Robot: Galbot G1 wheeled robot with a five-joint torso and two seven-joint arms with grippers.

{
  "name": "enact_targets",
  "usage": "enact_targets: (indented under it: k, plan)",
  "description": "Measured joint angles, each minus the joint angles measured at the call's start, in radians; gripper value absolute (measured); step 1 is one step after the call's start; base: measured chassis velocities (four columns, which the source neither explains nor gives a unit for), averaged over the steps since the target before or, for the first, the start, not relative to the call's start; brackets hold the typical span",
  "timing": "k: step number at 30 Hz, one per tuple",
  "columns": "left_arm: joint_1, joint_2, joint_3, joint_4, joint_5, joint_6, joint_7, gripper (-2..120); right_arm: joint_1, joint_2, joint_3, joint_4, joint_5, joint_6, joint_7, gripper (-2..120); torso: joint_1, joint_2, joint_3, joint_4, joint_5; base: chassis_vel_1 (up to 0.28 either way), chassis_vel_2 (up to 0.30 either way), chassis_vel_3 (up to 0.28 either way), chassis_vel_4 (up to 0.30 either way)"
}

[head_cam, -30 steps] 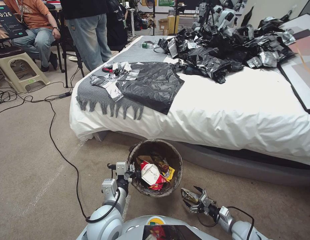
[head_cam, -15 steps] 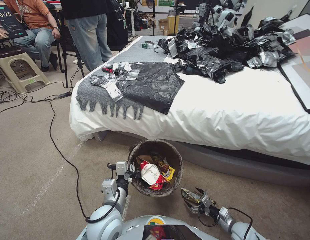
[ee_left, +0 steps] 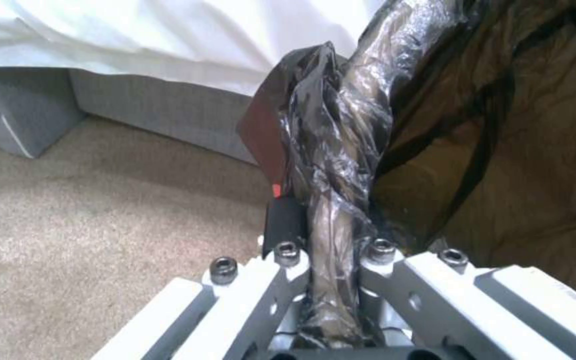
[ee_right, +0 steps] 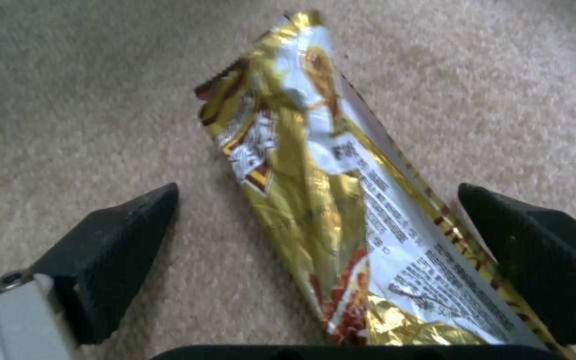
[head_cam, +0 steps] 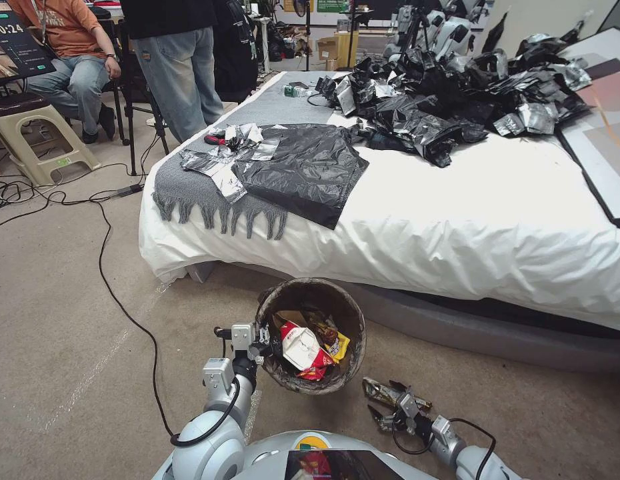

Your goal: Pick up the trash bin, then pick up the garbage from the floor and place it into the trash bin.

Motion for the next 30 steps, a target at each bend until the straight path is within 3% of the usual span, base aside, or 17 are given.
enact_targets:
  k: [6,13,17,27,30]
  plan:
    - [-0.001,0.0,0.0,0.0,0.0,-0.001,0.0,2,0.004,0.007,-0.002,-0.012,-0.006,0.0,0.0,84,0.0,0.0,0.0,0.0,0.0,0.0,0.0,0.0,0.0]
    - [-0.01,0.004,0.0,0.005,-0.006,-0.002,0.0,2,0.018,0.022,-0.001,-0.054,-0.023,0.016,-0.009,51,0.0,0.0,0.0,-0.0001,-0.0002,0.0,0.0,0.0,0.0]
    - [-0.014,0.005,0.0,0.007,-0.009,-0.003,0.0,2,0.017,0.023,0.001,-0.051,-0.027,0.02,-0.01,41,0.0,0.0,0.0,0.0,0.0003,0.0,0.0,0.0,0.0]
    - [-0.033,0.004,0.008,0.019,-0.016,-0.003,-0.001,2,-0.002,0.012,0.03,-0.002,-0.024,0.014,0.011,0,0.0,0.0,0.0,0.0,0.0,0.0,0.0,0.0,0.0]
    - [-0.033,0.004,0.01,0.019,-0.016,-0.002,-0.001,2,-0.007,0.012,0.036,0.013,-0.025,0.014,0.022,0,0.0,0.0,0.0,-0.0001,0.0,0.0,0.0,0.0,0.0]
